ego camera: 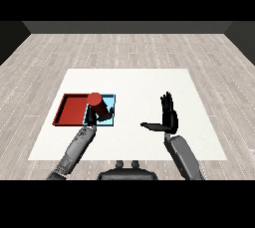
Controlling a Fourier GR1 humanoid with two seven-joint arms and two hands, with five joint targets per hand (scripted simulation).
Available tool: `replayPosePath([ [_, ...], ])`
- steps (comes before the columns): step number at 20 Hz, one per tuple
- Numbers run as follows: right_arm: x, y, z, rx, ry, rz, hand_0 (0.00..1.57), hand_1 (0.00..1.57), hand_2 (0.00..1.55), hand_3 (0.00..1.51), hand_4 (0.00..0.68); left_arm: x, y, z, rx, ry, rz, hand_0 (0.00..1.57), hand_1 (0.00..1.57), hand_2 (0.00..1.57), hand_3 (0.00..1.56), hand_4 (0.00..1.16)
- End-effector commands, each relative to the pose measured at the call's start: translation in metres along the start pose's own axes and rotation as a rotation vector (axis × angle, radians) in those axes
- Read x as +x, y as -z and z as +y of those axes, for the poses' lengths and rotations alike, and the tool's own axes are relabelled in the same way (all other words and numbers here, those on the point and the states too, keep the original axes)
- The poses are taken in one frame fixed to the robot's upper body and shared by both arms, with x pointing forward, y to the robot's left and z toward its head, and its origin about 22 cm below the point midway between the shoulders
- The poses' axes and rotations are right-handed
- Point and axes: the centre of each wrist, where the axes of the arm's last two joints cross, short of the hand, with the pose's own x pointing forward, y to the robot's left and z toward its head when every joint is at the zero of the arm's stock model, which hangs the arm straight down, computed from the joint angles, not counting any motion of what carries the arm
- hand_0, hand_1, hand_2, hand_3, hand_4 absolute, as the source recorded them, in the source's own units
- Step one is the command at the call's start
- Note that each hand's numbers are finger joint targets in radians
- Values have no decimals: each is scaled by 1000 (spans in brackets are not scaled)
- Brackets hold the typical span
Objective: Pick the red can and put it in the red box
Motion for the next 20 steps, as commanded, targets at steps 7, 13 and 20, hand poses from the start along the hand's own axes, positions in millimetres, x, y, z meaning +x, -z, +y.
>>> replayPosePath([
  [7,-3,-35,-69,-68,-113,58,0,0,0,0,0,-36,36,117,148,193,106,1571,1571,1555,1462,1091],
  [13,-24,-36,-84,-141,-189,110,0,0,0,0,0,-63,67,141,167,336,256,1571,1571,1555,1472,1097],
  [20,-32,5,-67,-127,-172,129,0,0,0,0,0,-85,78,142,182,433,403,1571,1571,1558,1497,1046],
])
